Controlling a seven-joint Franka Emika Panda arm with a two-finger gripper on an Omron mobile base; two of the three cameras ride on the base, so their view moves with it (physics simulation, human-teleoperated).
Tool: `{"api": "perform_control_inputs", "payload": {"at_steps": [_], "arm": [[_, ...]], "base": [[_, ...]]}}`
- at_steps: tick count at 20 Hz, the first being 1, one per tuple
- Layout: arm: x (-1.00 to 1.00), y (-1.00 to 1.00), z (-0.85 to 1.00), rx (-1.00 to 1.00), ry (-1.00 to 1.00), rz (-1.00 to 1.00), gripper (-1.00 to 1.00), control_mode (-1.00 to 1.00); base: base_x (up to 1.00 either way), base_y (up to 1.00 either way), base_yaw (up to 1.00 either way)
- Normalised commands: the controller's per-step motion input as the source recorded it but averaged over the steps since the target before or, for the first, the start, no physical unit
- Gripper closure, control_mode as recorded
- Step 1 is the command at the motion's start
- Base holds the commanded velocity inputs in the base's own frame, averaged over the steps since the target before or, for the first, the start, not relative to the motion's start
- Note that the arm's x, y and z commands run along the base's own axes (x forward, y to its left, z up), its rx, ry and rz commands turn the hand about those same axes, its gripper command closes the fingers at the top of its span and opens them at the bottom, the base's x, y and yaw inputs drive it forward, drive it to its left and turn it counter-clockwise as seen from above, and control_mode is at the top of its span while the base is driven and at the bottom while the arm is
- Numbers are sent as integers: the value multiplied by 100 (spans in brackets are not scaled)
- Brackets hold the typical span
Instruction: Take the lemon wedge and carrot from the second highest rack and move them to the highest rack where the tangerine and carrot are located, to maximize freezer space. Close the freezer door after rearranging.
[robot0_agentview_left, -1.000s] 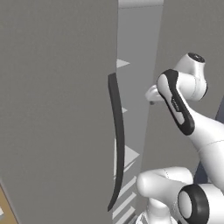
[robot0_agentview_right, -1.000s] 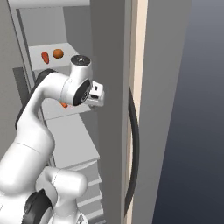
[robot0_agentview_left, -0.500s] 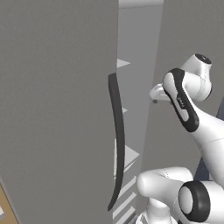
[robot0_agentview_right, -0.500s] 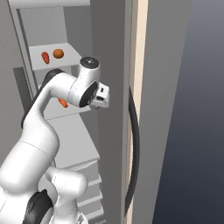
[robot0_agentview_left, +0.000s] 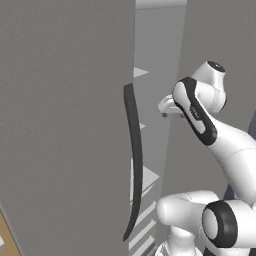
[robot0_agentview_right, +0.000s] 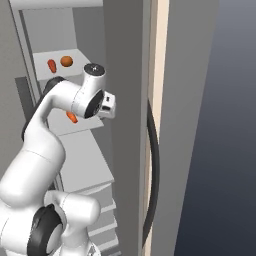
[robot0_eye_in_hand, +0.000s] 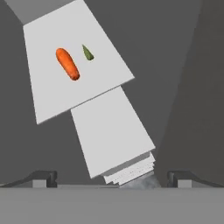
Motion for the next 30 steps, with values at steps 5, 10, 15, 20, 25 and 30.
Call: {"api": "perform_control_inputs", "payload": {"at_steps": [5, 10, 15, 20, 25, 30], "arm": [[41, 44, 0, 0, 0, 36, -100, -100], [42, 45, -2, 0, 0, 35, -100, -100], [35, 44, -18, 0, 0, 27, -100, -100], [21, 23, -26, 0, -8, 3, -100, -100], [26, 6, -23, 0, -4, 0, -100, -100], [29, 12, -24, 0, 0, 0, -100, -100]], "base": [[0, 0, 0], [0, 0, 0], [0, 0, 0], [0, 0, 0], [0, 0, 0], [0, 0, 0]]}}
